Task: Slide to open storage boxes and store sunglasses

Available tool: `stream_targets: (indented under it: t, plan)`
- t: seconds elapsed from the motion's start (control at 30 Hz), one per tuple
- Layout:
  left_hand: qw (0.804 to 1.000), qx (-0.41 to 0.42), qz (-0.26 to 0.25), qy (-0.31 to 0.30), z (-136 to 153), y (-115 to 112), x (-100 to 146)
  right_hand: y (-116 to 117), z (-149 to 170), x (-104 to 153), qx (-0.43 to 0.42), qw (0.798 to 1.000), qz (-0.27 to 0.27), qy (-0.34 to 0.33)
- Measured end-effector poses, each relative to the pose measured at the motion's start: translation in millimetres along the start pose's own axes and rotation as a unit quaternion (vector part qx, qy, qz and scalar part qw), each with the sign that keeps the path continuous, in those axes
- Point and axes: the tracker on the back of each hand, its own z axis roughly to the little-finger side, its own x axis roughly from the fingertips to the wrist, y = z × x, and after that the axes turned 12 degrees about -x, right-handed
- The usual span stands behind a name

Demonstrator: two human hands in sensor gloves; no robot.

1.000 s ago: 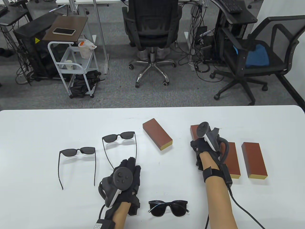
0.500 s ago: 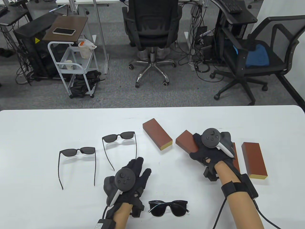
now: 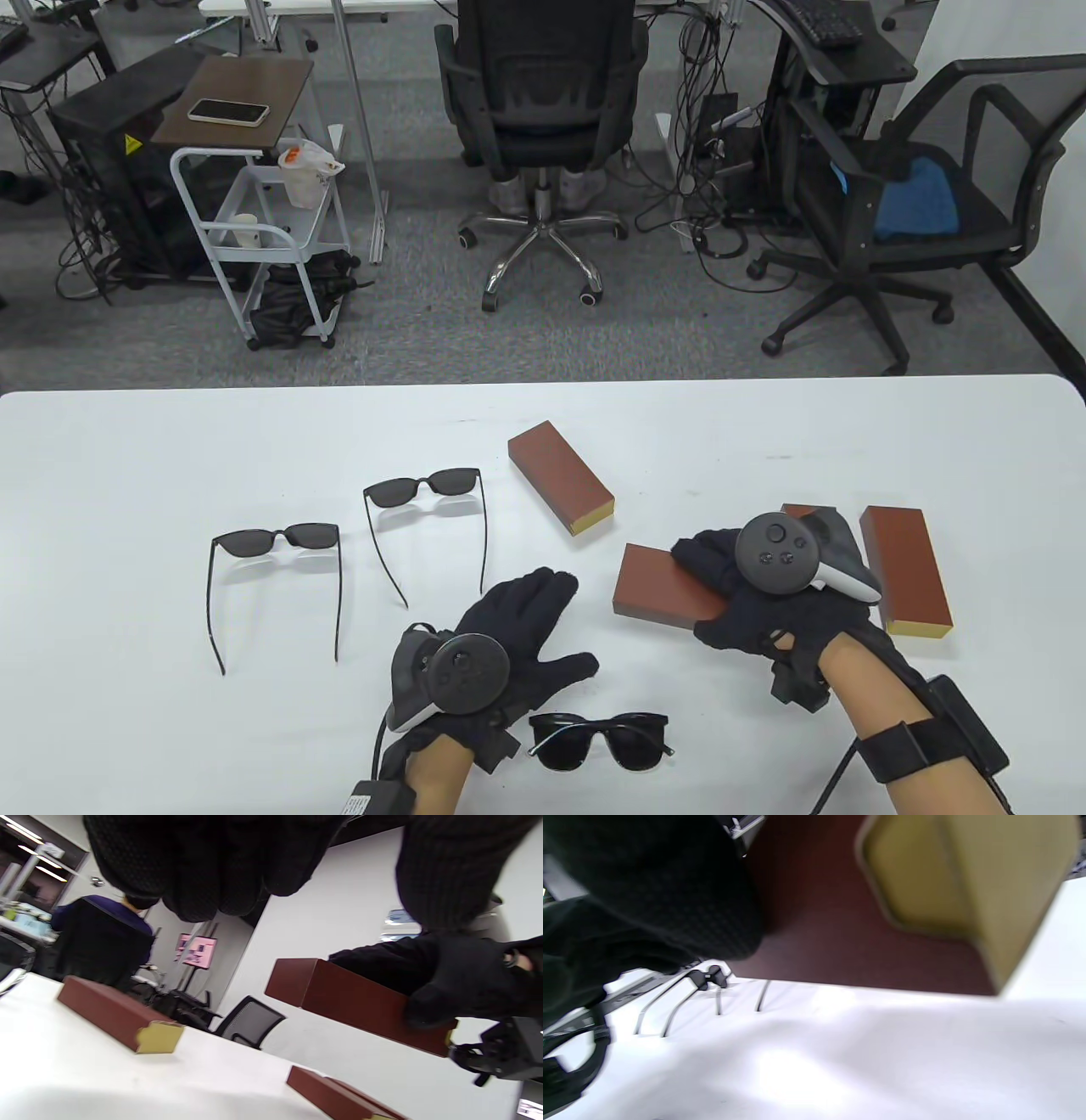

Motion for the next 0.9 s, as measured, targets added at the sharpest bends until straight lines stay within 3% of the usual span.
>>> stream_targets:
  t: [0.1,0.43,0.9]
  plan:
    - [1.000,0.023,-0.010,-0.015,1,6,0,2,-15,4,-0.010,0.999,-0.015,-0.034]
    - [0.998,0.044,0.026,-0.043,-6,10,-1,15,-47,8,-0.012,0.994,-0.045,-0.097]
    - [0.994,0.068,0.079,-0.037,-9,7,-5,32,-39,12,-0.031,0.992,-0.035,-0.114]
